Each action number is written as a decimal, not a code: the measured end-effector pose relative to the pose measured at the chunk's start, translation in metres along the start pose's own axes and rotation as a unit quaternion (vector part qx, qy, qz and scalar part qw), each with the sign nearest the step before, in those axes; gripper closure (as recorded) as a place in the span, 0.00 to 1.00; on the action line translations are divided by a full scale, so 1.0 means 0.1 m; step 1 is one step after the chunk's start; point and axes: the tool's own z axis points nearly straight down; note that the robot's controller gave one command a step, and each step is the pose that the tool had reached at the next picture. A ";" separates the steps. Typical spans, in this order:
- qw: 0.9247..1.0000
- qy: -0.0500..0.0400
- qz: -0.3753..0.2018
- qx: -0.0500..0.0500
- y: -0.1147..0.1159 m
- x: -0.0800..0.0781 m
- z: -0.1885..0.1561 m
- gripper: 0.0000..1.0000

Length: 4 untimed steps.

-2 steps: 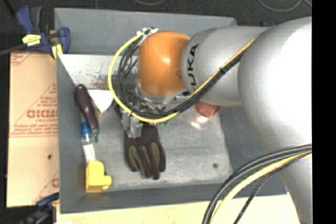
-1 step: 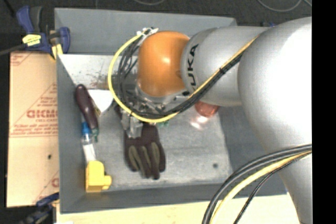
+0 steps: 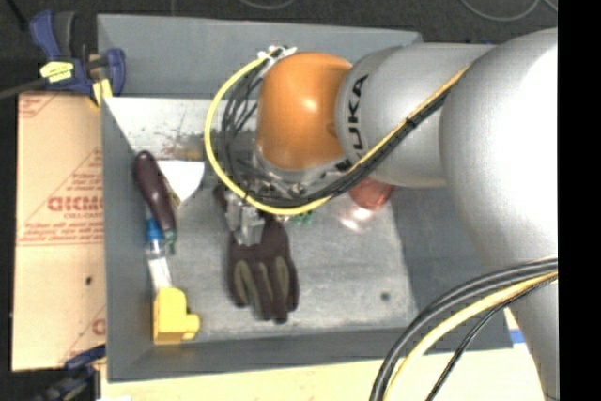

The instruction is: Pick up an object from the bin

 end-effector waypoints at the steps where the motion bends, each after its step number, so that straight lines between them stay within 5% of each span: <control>1: 0.999 -0.002 0.035 0.000 -0.30 0.04 -0.06 1.00; 3: 0.999 -0.003 0.034 0.000 -0.28 0.00 -0.16 1.00; 4: 1.000 -0.007 0.027 0.000 -0.36 -0.05 0.11 1.00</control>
Offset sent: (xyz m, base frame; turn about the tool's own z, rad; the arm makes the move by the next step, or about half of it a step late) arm 0.0000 0.0000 0.0000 0.0000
